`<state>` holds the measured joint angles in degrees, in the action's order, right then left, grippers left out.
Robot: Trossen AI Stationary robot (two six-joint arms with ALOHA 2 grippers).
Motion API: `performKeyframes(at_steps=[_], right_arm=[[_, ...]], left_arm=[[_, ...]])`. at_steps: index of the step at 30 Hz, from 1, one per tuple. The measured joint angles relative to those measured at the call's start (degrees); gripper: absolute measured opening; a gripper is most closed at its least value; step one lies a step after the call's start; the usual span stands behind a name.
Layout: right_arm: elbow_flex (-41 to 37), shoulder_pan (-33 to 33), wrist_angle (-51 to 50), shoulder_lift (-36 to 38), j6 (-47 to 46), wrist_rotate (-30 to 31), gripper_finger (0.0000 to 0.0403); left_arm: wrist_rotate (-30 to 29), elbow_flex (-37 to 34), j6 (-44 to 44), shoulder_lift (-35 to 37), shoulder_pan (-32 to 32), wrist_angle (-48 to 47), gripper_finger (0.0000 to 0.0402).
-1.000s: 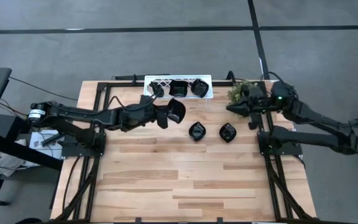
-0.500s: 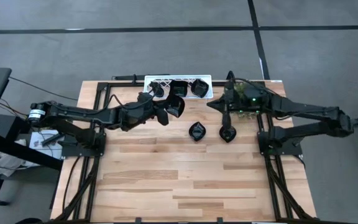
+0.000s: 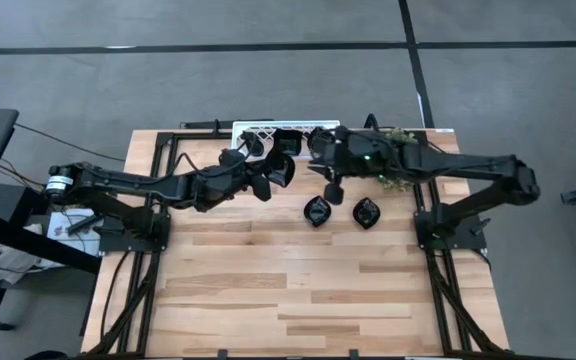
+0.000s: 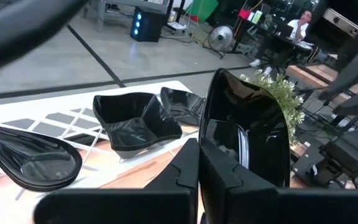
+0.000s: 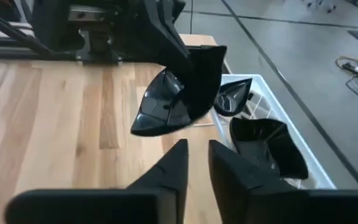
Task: Pick & Place Mini shaped plates
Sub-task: Stack the black left leaf shaped plate on top of the leaf shaped plates on the shelf
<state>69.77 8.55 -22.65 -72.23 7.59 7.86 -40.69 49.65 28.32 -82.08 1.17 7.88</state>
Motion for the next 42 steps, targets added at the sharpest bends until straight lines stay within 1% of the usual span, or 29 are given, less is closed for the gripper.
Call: performKeyframes(at_steps=[3,6,18,22,42], right_arm=[[3.52,0.03,-1.00,-2.90,2.09,-0.02,0.0072],[6.54,-0.37,-1.22,-5.39,3.83,-0.07,0.0083],[15.32,-0.09,-5.64,-13.12,5.48,-0.04,0.0087],[15.54,0.13,-5.54,-14.35,6.04,-0.12,0.0087],[15.47,0.60,-10.44,-14.35,4.14,0.01,0.0087]], left_arm=[[-0.04,0.00,0.00,0.00,0.00,0.03,0.0003],[-0.02,0.00,-0.04,0.00,0.02,0.02,0.0003],[-0.02,-0.02,0.78,-3.62,1.58,0.21,0.0003],[-0.01,-0.02,0.94,-4.09,2.29,0.58,0.0003],[-0.02,-0.02,1.08,-4.07,2.29,1.83,0.0003]])
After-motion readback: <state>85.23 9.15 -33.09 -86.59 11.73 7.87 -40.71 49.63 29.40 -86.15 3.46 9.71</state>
